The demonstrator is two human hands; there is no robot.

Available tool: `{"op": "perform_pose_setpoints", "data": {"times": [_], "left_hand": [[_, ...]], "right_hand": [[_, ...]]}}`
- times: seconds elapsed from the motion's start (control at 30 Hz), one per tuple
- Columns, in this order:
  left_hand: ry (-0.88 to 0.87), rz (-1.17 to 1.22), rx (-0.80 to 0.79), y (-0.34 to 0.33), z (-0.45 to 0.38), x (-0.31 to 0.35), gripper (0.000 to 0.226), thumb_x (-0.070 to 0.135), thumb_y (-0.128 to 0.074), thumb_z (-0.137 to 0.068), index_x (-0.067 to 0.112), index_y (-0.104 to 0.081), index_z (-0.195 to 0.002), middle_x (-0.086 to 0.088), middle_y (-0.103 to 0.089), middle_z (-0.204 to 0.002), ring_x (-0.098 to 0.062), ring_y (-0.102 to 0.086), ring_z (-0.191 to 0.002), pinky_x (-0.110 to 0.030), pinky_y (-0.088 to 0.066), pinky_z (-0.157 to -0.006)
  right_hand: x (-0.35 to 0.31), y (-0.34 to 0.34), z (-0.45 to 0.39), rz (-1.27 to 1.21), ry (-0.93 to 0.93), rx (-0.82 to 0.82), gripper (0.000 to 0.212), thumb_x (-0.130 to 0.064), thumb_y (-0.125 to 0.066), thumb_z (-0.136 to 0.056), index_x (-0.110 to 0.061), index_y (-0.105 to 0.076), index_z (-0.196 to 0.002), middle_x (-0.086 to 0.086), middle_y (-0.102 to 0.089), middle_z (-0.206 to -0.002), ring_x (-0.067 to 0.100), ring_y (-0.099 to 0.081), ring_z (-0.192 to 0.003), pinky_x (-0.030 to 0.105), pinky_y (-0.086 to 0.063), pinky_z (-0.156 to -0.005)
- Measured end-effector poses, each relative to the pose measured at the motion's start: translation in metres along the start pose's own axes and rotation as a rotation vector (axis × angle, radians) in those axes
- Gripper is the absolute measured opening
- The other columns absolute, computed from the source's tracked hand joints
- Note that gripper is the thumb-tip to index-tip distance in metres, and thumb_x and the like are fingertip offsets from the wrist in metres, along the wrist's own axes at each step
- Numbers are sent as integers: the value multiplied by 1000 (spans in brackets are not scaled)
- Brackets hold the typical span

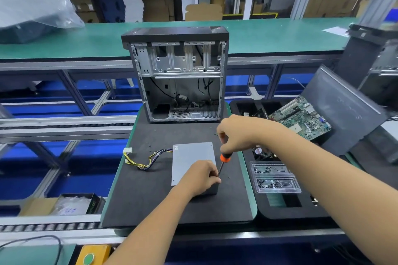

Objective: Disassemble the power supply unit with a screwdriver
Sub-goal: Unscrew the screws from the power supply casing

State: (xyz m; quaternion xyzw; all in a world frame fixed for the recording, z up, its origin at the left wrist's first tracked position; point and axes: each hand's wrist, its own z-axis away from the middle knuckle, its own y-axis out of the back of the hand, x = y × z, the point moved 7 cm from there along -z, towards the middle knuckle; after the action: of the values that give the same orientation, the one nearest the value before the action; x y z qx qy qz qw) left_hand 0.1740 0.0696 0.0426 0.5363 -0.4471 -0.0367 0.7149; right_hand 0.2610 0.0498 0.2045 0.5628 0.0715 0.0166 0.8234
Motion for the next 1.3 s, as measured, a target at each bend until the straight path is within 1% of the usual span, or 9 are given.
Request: {"op": "perform_pose_setpoints", "data": {"times": [0.27,0.4,0.57,0.67,0.77,0.93,1.03,1.2,1.3], "left_hand": [[-1,-89,-38,-9,6,7,26,33,-56,-93,21,-45,-73,4,-49,-82,-17,-49,-71,-27,-40,-65],[98,9,98,15,8,-7,26,25,-54,-95,18,-42,-73,4,-44,-80,-15,-40,-65,-28,-32,-63],[256,58,360,74,14,-49,16,18,-57,-93,17,-50,-80,2,-50,-84,-16,-48,-74,-29,-38,-68],[294,39,391,100,7,-70,15,15,-56,-92,18,-51,-78,6,-50,-83,-12,-48,-75,-27,-36,-67],[357,-22,369,119,-1,-100,14,8,-53,-89,17,-55,-79,5,-54,-84,-16,-51,-79,-28,-38,-68],[498,26,460,139,-6,-162,20,2,-48,-88,14,-64,-88,-5,-62,-89,-26,-57,-83,-37,-49,-76],[564,29,419,136,-13,-198,18,7,-50,-92,13,-67,-94,-8,-65,-96,-26,-60,-90,-38,-50,-83],[609,-40,348,131,-28,-234,19,5,-49,-90,16,-62,-81,-5,-63,-90,-24,-57,-80,-31,-45,-67],[588,-57,306,126,-39,-246,20,2,-51,-90,13,-64,-79,-7,-55,-95,-27,-58,-85,-35,-47,-77]], "right_hand": [[10,5,3,-53,16,122,30,-33,-70,-69,-6,-68,-81,9,-66,-76,18,-46,-59,24,-36,-49],[14,19,2,-129,-4,179,26,-34,-72,-71,-11,-65,-81,5,-67,-76,16,-51,-56,23,-37,-46],[0,-5,-12,-118,1,-107,39,-33,-67,-75,-2,-64,-98,12,-71,-82,20,-60,-54,20,-42,-46],[-19,-33,-36,-34,16,-219,23,-29,-61,-69,-10,-59,-81,6,-63,-79,25,-54,-66,27,-41,-58],[-29,-45,-71,-64,-13,-245,13,-22,-61,-67,-12,-53,-69,3,-54,-64,24,-49,-56,24,-38,-53],[-30,-54,-126,-178,-95,-250,32,-18,-63,-67,-4,-61,-95,8,-62,-76,25,-56,-56,23,-43,-51],[-31,-66,-155,-203,-110,-276,34,-19,-64,-67,-4,-62,-97,11,-63,-87,25,-55,-62,23,-42,-51],[-34,-78,-190,-215,-118,-320,21,-17,-60,-66,-10,-51,-83,7,-55,-75,24,-49,-53,24,-38,-52],[-38,-80,-203,-199,-98,-355,20,-17,-59,-68,-10,-52,-85,7,-54,-76,24,-48,-58,25,-36,-53]]}}
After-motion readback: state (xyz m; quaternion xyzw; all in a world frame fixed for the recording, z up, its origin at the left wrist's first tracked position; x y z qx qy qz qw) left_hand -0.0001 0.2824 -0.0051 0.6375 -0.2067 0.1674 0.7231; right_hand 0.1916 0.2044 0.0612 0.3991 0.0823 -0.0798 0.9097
